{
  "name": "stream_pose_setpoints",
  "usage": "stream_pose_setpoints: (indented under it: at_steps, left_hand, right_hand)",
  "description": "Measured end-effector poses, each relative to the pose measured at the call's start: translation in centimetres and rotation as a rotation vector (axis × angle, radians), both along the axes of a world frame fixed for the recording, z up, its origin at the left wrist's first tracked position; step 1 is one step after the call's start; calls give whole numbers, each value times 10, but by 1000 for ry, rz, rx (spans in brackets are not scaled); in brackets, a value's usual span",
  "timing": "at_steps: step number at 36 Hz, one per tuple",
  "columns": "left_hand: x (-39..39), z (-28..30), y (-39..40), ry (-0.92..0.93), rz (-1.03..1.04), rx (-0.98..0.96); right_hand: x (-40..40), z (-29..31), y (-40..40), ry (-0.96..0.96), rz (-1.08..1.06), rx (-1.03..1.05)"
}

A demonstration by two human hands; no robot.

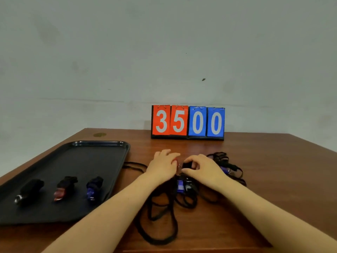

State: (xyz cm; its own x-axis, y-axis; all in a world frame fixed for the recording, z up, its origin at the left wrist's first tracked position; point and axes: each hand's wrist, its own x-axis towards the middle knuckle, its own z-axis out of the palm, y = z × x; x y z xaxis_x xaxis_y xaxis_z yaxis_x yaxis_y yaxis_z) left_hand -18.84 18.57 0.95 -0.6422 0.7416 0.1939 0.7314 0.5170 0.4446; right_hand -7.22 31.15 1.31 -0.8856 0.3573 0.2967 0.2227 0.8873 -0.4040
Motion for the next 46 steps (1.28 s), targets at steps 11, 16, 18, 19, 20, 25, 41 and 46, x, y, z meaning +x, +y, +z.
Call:
stream_pose_setpoints:
  at_steps: [11, 16, 18, 19, 20, 25, 41, 46]
  left_hand:
    - [-18, -8, 5, 120, 80, 59]
    - [-18, -6, 0, 91, 144, 212]
    - [-18, -3, 0, 134, 169, 305]
    - [-18, -2, 0, 146, 177, 348]
    - [-17, -1, -1, 131, 184, 398]
    - [-17, 1, -4, -161, 215, 597]
    - [-26, 22, -21, -1130, 308, 1475]
    - [-28, 28, -32, -1540, 93, 1731]
  right_hand:
    - [-11, -13, 16, 78, -5, 53]
    - [-12, -10, 17, 93, -39, 96]
    - [-14, -3, 16, 129, -28, 77]
    - [-15, 4, 15, 153, -19, 46]
    - [-16, 10, 12, 176, -5, -10]
    - [-25, 41, 5, 157, 101, -309]
    - [-6, 26, 32, 226, 16, -149]
    - [-2, 29, 39, 331, -11, -376]
